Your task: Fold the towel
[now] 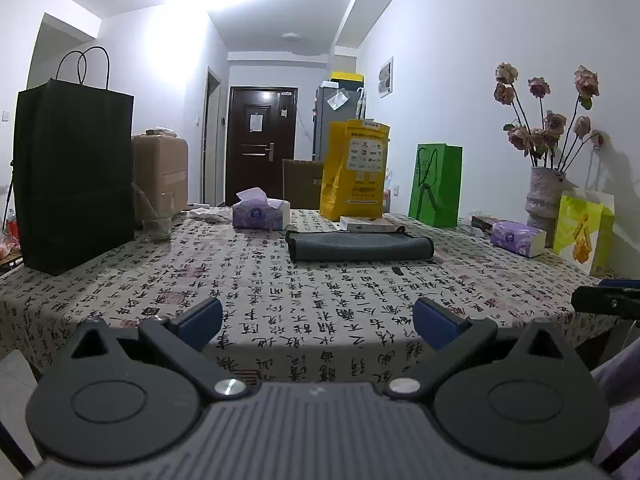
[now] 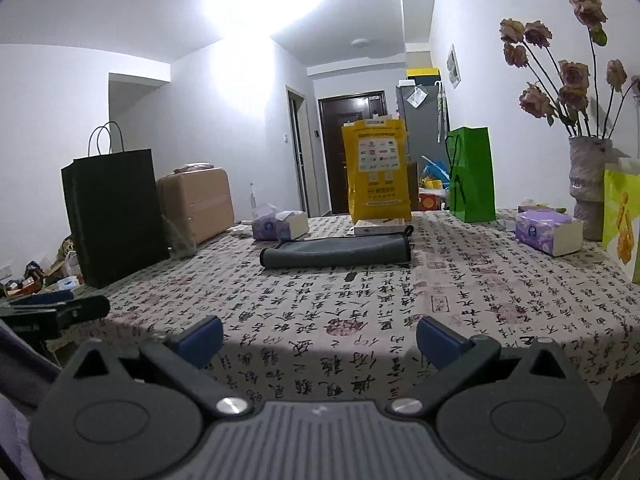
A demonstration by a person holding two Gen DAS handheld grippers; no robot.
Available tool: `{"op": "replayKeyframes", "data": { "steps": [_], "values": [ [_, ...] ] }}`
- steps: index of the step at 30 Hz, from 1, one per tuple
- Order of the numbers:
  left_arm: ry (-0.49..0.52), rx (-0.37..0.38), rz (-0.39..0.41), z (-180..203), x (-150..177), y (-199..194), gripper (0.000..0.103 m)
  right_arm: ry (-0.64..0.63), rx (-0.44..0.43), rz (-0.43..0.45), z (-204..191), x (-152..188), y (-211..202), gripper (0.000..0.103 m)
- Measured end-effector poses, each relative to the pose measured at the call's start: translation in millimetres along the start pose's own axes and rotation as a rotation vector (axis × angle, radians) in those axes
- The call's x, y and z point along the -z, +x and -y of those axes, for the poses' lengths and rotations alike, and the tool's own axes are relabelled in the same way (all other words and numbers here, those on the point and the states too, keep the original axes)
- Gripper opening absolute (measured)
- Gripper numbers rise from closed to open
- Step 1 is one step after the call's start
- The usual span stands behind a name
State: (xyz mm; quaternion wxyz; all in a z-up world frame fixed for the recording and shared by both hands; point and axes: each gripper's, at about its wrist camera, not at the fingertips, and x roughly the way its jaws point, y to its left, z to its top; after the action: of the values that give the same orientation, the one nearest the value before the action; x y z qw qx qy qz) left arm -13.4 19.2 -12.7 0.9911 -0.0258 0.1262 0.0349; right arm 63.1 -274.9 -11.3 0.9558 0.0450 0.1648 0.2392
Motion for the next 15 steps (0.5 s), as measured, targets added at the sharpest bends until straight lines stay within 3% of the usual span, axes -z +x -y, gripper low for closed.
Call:
{"op": "replayKeyframes", "data": {
  "steps": [15],
  "values": [
    [0.005,0.009,-0.001,1.7,-0.5,0.9,0.103,0.002,-0.003,-0.006,-2.3,2.2,0.1,0.103]
  ]
}}
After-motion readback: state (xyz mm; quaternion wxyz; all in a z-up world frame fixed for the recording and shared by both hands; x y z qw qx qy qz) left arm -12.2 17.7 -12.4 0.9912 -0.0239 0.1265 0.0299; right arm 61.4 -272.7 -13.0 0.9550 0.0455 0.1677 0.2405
